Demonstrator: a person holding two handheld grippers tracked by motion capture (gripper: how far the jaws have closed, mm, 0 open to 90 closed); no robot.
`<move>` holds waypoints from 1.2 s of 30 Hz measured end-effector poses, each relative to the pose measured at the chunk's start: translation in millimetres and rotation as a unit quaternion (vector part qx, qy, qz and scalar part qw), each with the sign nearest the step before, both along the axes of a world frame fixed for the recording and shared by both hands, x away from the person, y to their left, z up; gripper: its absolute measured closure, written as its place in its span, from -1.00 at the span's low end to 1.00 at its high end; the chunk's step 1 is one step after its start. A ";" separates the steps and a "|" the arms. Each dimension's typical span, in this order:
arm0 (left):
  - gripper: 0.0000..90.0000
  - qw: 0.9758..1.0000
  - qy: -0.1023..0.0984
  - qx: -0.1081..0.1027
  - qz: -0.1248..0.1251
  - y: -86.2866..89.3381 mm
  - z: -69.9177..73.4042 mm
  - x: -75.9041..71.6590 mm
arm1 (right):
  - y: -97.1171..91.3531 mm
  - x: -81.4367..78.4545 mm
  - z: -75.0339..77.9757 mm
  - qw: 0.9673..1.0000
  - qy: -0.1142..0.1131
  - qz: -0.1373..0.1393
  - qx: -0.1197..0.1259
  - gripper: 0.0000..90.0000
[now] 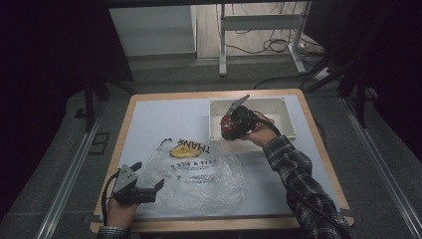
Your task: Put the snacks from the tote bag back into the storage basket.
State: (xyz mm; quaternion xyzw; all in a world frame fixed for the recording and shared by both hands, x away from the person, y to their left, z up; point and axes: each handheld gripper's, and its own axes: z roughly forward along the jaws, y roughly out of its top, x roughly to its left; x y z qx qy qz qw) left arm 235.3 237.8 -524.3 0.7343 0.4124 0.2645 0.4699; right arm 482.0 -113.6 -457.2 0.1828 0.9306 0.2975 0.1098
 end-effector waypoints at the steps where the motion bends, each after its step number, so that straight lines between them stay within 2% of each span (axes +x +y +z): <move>1: -1.00 1.000 0.000 0.000 0.000 0.0 0.0 0.0 | 0.0 0.0 0.0 1.000 0.000 0.000 0.000 -0.43; 14: -1.00 1.000 0.000 -0.002 0.000 0.2 0.1 0.1 | 7.5 14.5 -7.0 1.000 0.004 0.001 -0.004 -0.43; 36: -1.00 1.000 -0.001 -0.003 0.000 0.7 0.3 0.0 | 14.8 27.8 -13.9 1.000 0.008 0.013 -0.009 -0.43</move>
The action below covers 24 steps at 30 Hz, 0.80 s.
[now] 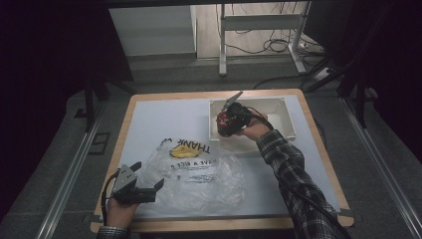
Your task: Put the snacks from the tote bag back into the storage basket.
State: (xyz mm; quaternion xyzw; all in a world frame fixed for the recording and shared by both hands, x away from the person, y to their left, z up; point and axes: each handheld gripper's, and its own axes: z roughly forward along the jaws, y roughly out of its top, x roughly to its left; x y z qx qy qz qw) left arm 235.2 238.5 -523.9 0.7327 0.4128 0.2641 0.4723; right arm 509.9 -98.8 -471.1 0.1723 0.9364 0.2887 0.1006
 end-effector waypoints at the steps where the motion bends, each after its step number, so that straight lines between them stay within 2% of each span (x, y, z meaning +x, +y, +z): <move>1: -1.00 1.000 0.000 0.000 0.000 0.0 0.0 0.0 | 0.8 1.2 -0.9 1.000 -0.001 0.005 -0.001 -0.43; 24: -1.00 1.000 0.000 0.003 -0.001 0.6 0.3 -0.3 | 8.6 11.2 -19.1 1.000 0.007 0.021 -0.009 -0.43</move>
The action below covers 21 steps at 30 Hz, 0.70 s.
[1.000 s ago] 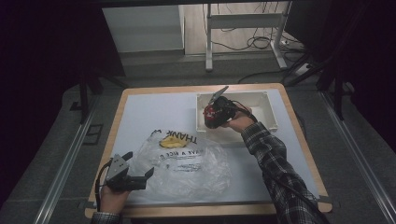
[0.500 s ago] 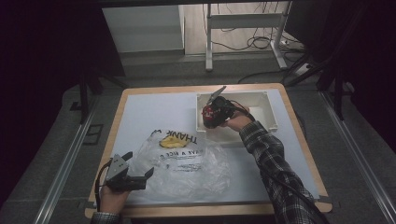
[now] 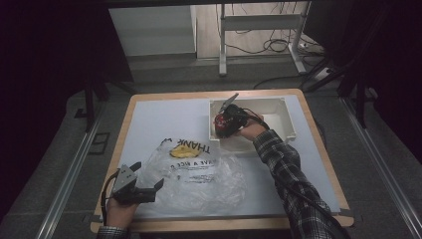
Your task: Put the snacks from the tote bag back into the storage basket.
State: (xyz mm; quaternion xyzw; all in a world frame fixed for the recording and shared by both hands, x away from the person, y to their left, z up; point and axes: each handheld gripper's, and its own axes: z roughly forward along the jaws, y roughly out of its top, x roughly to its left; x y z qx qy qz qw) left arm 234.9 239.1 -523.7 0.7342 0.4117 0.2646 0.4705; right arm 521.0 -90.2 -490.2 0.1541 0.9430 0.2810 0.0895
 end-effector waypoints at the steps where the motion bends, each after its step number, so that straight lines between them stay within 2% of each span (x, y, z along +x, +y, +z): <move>1: -1.00 1.000 0.000 0.000 0.000 0.0 0.0 0.0 | 0.0 0.0 0.0 1.000 0.000 0.000 0.000 -0.43; 18: -1.00 1.000 0.000 0.000 0.000 0.1 0.1 -0.2 | 4.1 2.7 -11.2 1.000 0.004 -0.014 0.002 -0.43; 21: -1.00 1.000 0.000 0.000 0.000 0.0 0.1 -0.2 | 3.6 3.0 -12.5 1.000 0.006 -0.017 0.008 -0.43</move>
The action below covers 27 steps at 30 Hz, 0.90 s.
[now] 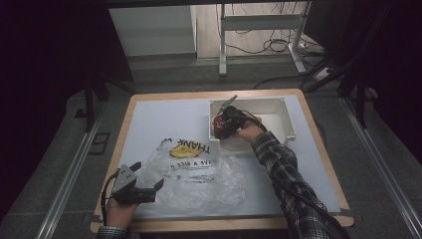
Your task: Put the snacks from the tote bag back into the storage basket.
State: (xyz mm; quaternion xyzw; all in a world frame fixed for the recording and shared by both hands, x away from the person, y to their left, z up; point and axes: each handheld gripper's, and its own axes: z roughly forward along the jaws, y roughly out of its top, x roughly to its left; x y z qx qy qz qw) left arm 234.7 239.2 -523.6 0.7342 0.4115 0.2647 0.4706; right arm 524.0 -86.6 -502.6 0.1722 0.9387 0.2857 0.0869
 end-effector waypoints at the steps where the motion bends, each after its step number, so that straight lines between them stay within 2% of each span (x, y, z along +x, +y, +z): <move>1: -1.00 1.000 0.000 0.000 0.000 0.0 0.0 0.0 | 0.0 0.0 -0.2 1.000 0.000 -0.001 0.000 -0.43; 11: -1.00 1.000 0.000 0.001 0.000 -0.4 -0.1 0.0 | -1.6 0.0 -1.5 1.000 0.003 -0.011 0.014 -0.45; 16: -1.00 1.000 0.001 0.002 -0.001 -0.8 -0.3 0.1 | -3.7 0.5 2.1 0.999 0.011 -0.017 0.030 -0.53; 27: -1.00 1.000 0.002 0.004 -0.001 -1.4 -0.5 0.2 | -6.9 -2.3 4.8 0.999 0.010 -0.019 0.034 -0.67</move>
